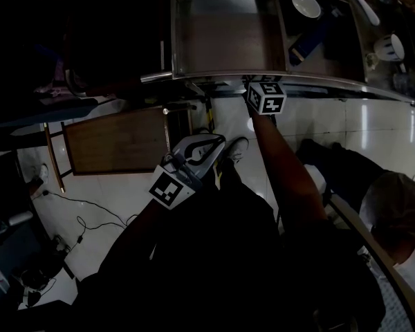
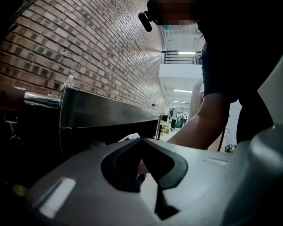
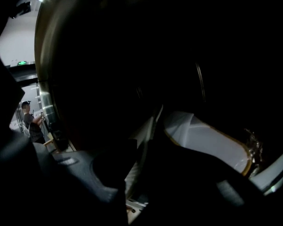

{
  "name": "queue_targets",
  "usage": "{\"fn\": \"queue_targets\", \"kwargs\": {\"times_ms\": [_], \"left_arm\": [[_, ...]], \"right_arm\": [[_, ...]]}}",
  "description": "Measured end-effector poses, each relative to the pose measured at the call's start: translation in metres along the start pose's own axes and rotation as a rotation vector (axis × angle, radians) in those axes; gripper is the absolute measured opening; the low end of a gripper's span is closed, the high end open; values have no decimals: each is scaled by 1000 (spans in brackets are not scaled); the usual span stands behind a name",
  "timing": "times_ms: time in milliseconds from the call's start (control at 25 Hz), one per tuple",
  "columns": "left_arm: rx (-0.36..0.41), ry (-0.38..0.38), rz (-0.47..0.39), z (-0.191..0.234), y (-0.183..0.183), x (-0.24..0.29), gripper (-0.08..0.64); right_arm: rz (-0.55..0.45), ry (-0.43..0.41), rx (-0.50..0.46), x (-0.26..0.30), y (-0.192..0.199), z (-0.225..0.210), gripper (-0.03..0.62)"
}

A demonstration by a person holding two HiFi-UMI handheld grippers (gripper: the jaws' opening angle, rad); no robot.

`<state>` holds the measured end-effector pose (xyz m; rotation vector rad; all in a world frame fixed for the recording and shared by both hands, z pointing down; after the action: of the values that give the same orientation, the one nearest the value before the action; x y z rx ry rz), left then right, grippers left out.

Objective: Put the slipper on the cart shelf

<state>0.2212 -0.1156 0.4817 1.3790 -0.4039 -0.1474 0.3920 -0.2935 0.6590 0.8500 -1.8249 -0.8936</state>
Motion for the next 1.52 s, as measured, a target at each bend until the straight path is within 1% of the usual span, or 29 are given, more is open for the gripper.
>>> {"fn": "queue_targets", "kwargs": {"times_ms": [120,240,360,440,560,720,800,920,1000,1160,1320,1520], "left_arm": [[6,-1,-11,-2,-3,-2,0],[-3,-7,-13,-3,-3,-4,0],[-4,-9,-14,-4,-3,-5,0],[-2,-10,-21,-5,-5,-5,0],[2,-15,-32,-6,-8,-7,0],[13,-21,-48,-5,-17,-9,0],[23,-24,-59,-5,-22,-11,0],[34,-28,-74,-6,-30,-14,0],[40,-28,-85,-6,-36,-16,0],[57,-35,-101,-9,-47,-21,0],[69,-45,-121,-10,-57,-27,0],[78,-76,-128,-12,-65,-42,0]], "right_arm": [[25,53,-33,-2,-2,-4,78],[41,85,-51,-5,-4,-7,103],[43,121,-50,-11,-6,-12,182],[43,138,-52,-16,-7,-15,210],[47,145,-50,-29,-7,-17,224],[39,122,-66,-53,-8,-16,224],[31,97,-63,-65,-9,-12,224],[27,52,-77,-89,-15,6,224],[25,-1,-99,-106,-17,22,224],[30,-134,-116,-142,-17,62,224],[-39,-256,-163,-182,-40,104,221],[-128,-379,-270,-216,-74,149,208]]}}
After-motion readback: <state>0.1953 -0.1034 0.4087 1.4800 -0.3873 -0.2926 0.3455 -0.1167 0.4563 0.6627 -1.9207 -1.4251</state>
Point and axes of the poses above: the fingertips, and each gripper's own axes: x forward along the fingers, z to its left, y out of its underside, the point moved 5 cm from there along -x, backward along the fingers, and after that the axes turned 3 degrees about x, right-handed, at the moved point
